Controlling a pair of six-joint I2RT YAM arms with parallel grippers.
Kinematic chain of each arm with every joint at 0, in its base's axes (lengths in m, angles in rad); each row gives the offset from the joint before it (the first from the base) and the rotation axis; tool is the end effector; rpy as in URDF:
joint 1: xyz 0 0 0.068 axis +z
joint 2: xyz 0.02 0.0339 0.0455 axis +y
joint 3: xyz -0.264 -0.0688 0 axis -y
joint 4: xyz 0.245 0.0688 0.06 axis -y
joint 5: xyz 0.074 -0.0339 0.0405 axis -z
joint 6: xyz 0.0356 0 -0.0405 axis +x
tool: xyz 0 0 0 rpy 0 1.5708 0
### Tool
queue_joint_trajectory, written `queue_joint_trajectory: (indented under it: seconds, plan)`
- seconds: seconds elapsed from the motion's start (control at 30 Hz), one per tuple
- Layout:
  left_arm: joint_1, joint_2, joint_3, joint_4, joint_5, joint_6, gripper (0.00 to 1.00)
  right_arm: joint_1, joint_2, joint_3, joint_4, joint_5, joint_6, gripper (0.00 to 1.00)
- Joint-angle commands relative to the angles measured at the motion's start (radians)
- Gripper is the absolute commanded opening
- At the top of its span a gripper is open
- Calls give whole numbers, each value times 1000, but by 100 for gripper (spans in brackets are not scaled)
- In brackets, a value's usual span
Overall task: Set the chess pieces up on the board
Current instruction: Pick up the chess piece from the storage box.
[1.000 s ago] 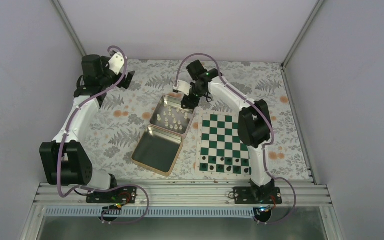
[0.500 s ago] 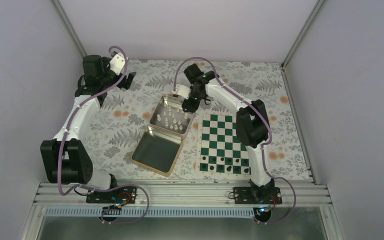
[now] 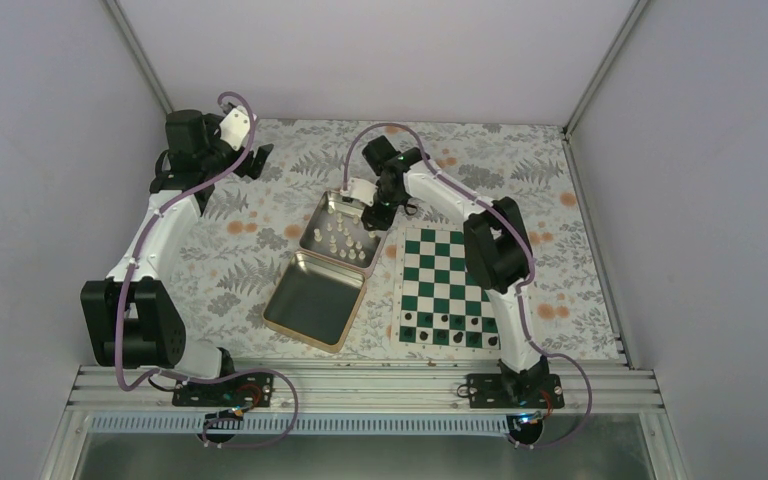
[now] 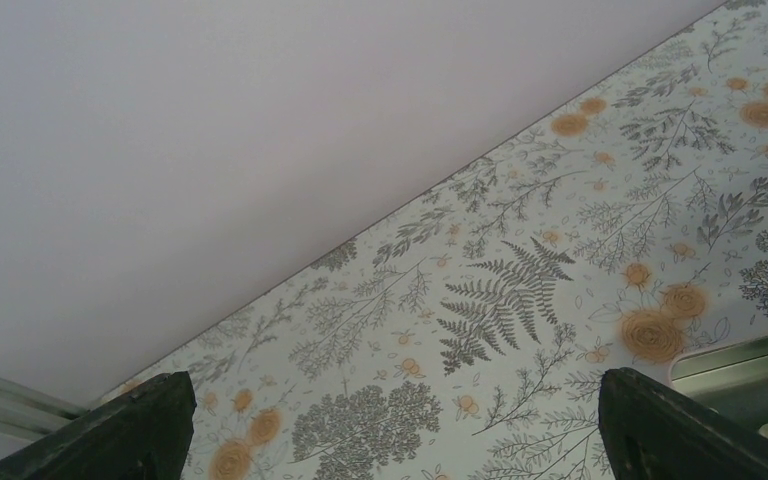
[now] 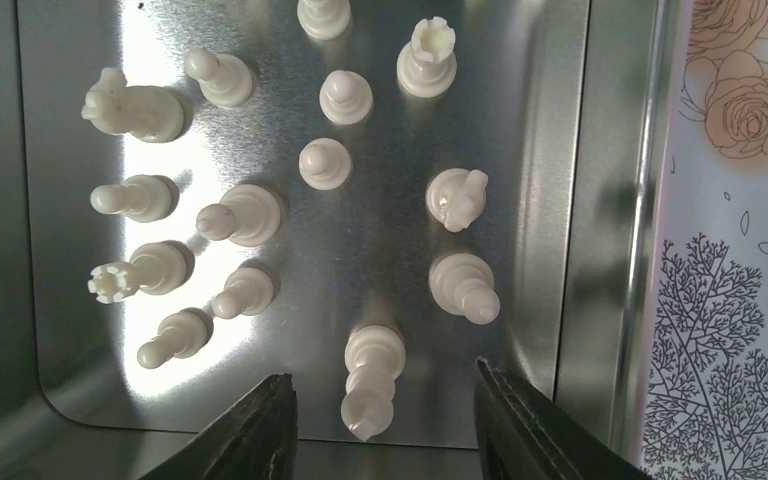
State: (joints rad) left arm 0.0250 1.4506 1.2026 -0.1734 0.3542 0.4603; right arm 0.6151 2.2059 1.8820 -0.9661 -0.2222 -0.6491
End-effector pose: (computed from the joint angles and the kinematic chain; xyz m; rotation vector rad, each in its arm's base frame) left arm 0.3388 -0.0039 0.3297 0.6423 1.8568 -0.0354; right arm 0.3696 0.2708 0.2005 -1.7151 2.2661 0.3101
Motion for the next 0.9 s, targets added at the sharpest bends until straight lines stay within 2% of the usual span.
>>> queue_joint_trajectory:
  seconds: [0.0, 0.7, 0.87]
  plan:
    - [-2, -6, 3, 17, 35, 4, 100, 10, 16, -21, -1, -5, 18, 46]
    - [-2, -18, -13, 15, 55, 7, 100, 18, 49, -14, -16, -5, 29, 31]
    - [-2, -19, -14, 15, 58, 6, 100, 19, 49, -7, -19, -9, 29, 22]
